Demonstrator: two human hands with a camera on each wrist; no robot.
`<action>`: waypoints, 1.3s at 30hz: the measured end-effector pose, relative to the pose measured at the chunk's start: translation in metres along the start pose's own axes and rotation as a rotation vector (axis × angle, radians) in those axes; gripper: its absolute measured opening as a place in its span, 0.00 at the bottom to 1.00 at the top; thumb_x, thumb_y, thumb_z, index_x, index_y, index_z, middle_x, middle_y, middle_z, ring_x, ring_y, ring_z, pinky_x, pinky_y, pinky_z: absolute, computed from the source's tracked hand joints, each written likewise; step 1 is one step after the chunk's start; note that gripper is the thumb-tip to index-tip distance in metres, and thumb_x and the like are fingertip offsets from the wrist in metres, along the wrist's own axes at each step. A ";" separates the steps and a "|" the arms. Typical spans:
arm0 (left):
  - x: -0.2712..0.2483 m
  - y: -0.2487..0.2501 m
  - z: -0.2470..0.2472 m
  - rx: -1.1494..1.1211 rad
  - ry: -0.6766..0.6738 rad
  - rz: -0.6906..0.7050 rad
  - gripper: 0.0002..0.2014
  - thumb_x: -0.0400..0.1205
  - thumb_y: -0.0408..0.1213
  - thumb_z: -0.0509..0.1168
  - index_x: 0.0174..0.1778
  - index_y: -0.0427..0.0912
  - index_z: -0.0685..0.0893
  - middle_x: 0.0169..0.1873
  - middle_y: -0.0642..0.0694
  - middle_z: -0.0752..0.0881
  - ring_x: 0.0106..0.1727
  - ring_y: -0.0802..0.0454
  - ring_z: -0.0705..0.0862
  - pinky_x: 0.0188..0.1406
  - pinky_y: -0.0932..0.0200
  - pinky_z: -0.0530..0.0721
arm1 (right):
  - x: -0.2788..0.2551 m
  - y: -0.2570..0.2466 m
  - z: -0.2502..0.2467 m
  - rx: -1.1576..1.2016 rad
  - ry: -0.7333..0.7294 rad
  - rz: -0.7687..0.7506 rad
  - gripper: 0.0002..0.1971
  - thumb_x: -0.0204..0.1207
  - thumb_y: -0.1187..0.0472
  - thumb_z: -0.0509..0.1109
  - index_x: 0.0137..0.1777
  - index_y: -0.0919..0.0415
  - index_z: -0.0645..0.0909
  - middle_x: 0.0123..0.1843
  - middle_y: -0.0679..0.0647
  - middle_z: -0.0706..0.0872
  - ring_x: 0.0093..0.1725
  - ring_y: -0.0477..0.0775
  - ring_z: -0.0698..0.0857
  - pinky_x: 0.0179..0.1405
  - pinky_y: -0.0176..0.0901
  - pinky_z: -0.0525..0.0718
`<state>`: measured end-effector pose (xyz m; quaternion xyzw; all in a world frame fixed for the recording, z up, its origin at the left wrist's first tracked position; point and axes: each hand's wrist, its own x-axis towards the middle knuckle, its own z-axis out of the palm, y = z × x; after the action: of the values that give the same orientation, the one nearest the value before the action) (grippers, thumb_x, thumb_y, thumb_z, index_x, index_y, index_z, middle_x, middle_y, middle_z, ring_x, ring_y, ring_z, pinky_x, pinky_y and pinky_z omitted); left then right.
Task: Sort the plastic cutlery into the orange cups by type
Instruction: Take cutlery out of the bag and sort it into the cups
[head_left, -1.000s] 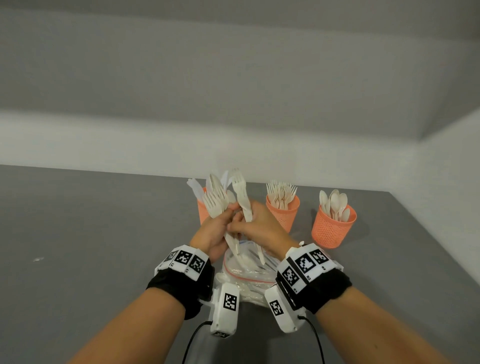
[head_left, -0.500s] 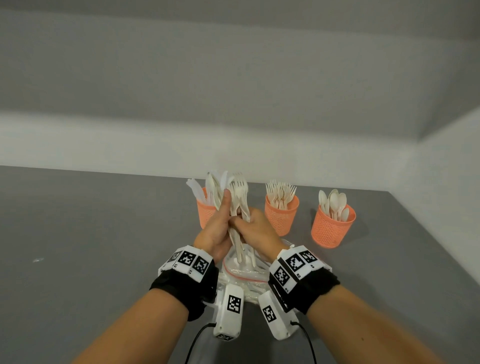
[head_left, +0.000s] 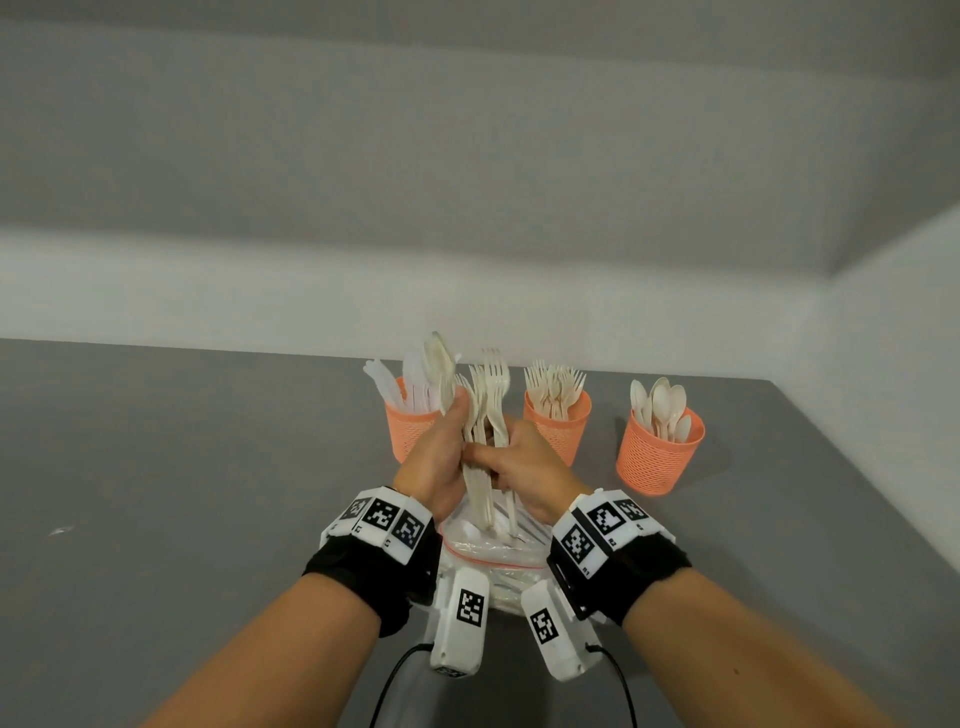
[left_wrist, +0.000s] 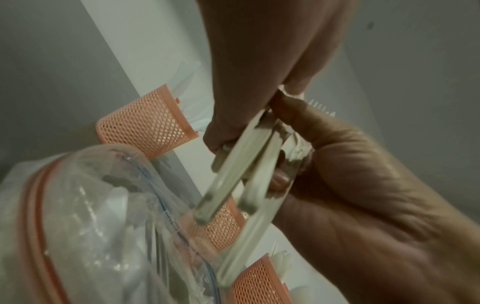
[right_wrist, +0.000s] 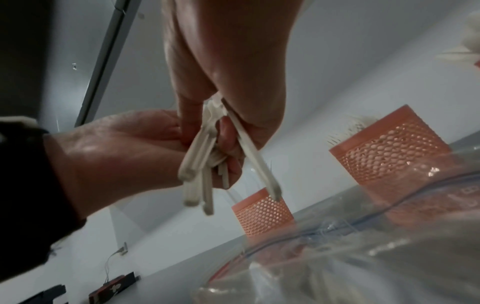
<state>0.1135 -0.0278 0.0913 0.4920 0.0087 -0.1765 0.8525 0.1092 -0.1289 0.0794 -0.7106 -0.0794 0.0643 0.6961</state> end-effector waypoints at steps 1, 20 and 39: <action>0.001 0.000 0.001 0.006 -0.011 0.008 0.25 0.86 0.53 0.47 0.62 0.40 0.81 0.47 0.39 0.88 0.42 0.50 0.91 0.34 0.58 0.88 | 0.000 0.000 -0.001 -0.023 0.001 -0.008 0.09 0.74 0.70 0.69 0.49 0.56 0.83 0.37 0.51 0.87 0.39 0.49 0.87 0.41 0.40 0.83; 0.041 0.004 -0.008 0.098 0.158 0.080 0.04 0.86 0.34 0.56 0.46 0.43 0.74 0.28 0.49 0.69 0.22 0.58 0.69 0.25 0.64 0.69 | 0.046 -0.015 -0.067 0.377 0.265 0.038 0.07 0.84 0.67 0.57 0.45 0.64 0.75 0.40 0.57 0.83 0.37 0.48 0.86 0.35 0.38 0.87; 0.042 0.012 -0.029 0.142 -0.159 0.013 0.11 0.85 0.35 0.54 0.56 0.44 0.81 0.29 0.52 0.87 0.24 0.59 0.79 0.27 0.65 0.80 | 0.105 0.032 -0.110 -0.411 0.716 -0.099 0.20 0.78 0.67 0.65 0.70 0.64 0.72 0.67 0.63 0.74 0.66 0.59 0.77 0.64 0.40 0.72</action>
<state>0.1608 -0.0104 0.0787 0.5357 -0.0744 -0.2096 0.8146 0.2348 -0.2164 0.0520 -0.8076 0.1226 -0.2377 0.5255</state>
